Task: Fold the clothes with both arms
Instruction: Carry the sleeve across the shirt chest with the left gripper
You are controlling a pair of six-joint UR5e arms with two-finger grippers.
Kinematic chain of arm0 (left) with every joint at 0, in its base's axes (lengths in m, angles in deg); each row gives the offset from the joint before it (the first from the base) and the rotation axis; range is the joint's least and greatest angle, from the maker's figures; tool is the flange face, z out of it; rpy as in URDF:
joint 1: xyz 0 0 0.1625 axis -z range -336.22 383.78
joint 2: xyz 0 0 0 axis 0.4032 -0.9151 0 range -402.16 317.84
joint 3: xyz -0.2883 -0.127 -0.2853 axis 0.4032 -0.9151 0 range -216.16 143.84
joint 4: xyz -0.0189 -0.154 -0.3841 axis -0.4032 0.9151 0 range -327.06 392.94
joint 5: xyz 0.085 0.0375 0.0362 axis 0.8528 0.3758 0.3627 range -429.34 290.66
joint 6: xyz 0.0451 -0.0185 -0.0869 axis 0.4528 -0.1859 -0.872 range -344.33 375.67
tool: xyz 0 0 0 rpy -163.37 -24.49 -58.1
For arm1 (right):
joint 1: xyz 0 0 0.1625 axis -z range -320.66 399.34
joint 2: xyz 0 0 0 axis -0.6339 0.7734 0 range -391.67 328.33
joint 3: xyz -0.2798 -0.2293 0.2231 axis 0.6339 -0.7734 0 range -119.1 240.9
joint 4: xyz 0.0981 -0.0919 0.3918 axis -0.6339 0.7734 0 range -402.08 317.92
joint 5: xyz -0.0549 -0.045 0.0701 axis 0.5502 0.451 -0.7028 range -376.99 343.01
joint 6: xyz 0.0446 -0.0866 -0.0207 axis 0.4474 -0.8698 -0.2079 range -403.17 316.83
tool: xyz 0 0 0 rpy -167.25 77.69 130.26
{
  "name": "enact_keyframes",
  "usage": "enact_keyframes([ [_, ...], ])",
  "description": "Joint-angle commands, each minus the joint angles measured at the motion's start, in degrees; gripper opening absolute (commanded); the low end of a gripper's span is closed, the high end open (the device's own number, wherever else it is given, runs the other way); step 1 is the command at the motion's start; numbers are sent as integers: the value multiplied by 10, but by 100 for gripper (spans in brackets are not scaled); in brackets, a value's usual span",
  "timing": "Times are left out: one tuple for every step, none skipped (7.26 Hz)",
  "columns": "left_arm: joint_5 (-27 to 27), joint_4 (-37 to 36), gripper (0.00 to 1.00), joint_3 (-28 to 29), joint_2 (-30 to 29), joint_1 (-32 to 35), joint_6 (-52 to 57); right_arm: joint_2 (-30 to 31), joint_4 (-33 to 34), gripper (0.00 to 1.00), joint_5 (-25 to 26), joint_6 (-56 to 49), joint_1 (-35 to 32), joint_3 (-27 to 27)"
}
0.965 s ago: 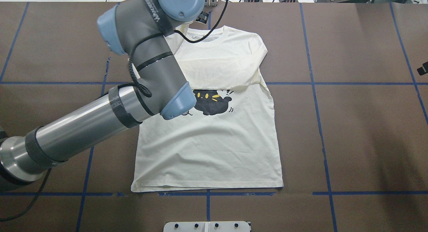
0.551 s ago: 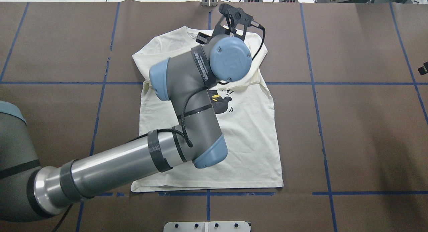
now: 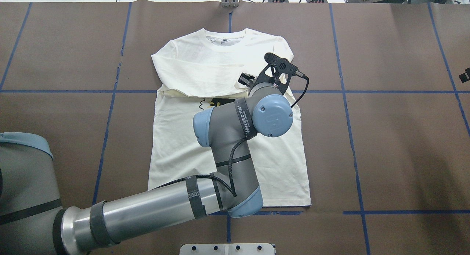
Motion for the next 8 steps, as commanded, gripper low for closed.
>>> enact_keyframes([
  [-4, 13, 0, 37, -39, -2, -3, -1, 0, 100, 0, 1, 1, 0],
  [-10, 56, 40, 38, -39, 0, -15, -1, -1, 100, 0, 1, 0, -2],
  [-47, 88, 99, 39, -33, 2, -59, -3, -1, 100, 0, 1, 1, -2],
  [-64, 98, 100, 38, -33, 4, -91, -5, -2, 100, -1, 1, 1, 0],
  [-67, 98, 100, 34, -32, 8, -102, -11, -2, 100, -1, 2, 2, 1],
  [-126, 86, 100, 13, -26, 41, -96, -23, -2, 100, -1, 3, 2, 1],
  [-252, 80, 100, -21, 13, 92, -79, -39, -15, 100, -1, 9, 10, 0],
  [-296, 58, 100, -72, 50, 131, -13, -55, -37, 100, -1, 52, 28, 2],
])
